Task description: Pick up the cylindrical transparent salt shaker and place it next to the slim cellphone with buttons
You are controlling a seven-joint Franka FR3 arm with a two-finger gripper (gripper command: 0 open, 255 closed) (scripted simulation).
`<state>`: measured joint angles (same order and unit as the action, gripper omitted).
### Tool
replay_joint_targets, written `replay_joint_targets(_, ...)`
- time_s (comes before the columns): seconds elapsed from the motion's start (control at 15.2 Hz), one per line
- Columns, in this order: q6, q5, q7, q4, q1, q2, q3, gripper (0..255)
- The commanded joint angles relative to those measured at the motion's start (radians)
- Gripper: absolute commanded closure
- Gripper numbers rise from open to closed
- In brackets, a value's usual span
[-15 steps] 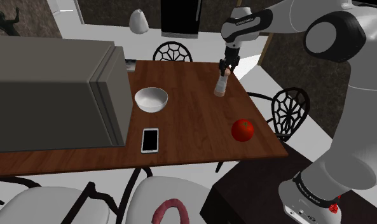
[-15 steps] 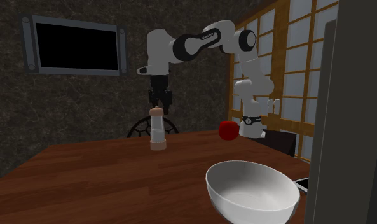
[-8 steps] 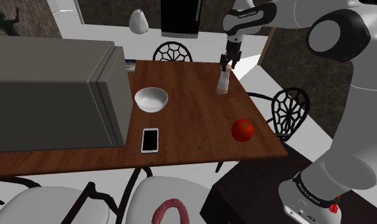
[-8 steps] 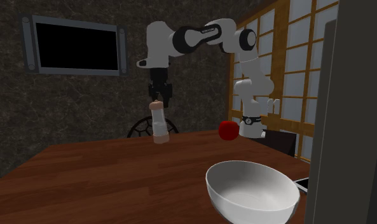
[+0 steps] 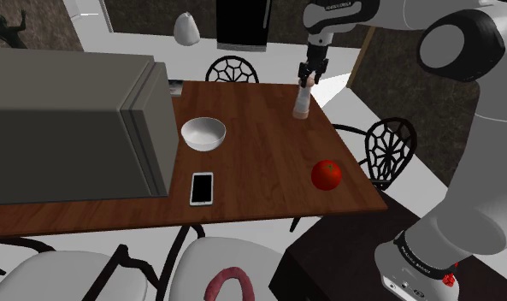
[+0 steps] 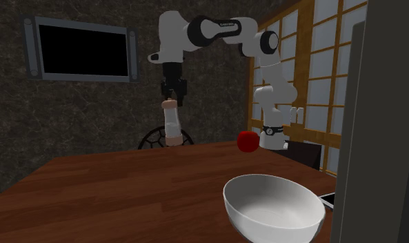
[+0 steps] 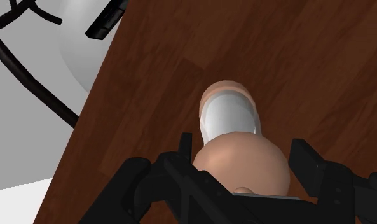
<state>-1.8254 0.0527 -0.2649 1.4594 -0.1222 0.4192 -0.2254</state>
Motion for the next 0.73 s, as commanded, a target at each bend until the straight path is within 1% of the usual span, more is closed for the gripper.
replay_joint_targets(0.0,0.011,-0.007,0.018,0.016,0.015,-0.028,0.003,255)
replay_joint_targets(0.33,0.015,-0.035,0.114,0.134,0.09,-0.15,0.026,255)
replay_joint_targets(0.66,0.037,-0.056,0.217,0.213,0.156,-0.25,0.061,255)
